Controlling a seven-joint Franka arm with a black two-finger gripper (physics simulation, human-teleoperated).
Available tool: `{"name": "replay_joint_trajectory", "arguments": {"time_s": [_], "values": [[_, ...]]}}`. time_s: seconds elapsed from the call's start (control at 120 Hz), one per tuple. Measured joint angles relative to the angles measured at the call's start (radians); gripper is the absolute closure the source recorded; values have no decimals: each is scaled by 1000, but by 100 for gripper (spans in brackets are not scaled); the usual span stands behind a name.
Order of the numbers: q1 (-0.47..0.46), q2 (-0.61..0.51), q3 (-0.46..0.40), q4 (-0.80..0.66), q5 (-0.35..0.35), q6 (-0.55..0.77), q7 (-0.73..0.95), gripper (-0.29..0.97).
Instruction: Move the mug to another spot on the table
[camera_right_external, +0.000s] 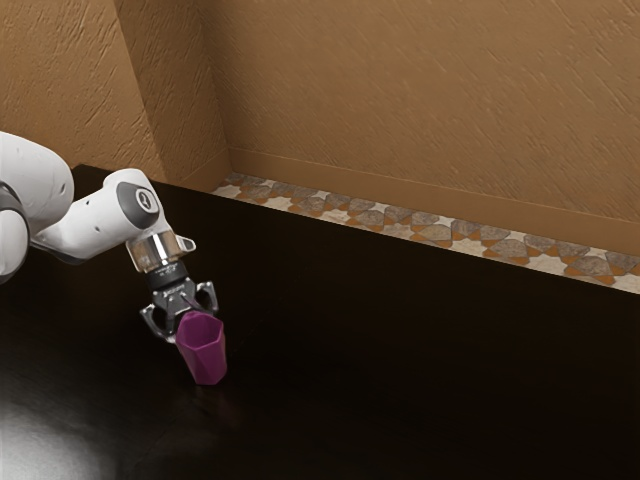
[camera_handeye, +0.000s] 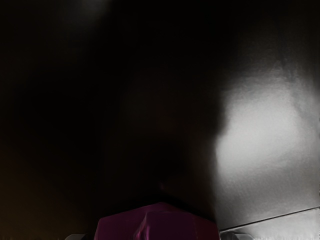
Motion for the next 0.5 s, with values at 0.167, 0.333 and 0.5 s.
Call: {"name": "replay_joint_trajectory", "arguments": {"time_s": [0.167,0.333,0.5], "values": [[0,-3,0,0,-4,2,0,15],[13,-6,9,1,-3,2,1,7],[29,-31,20,1,2,0,2,3]]}}
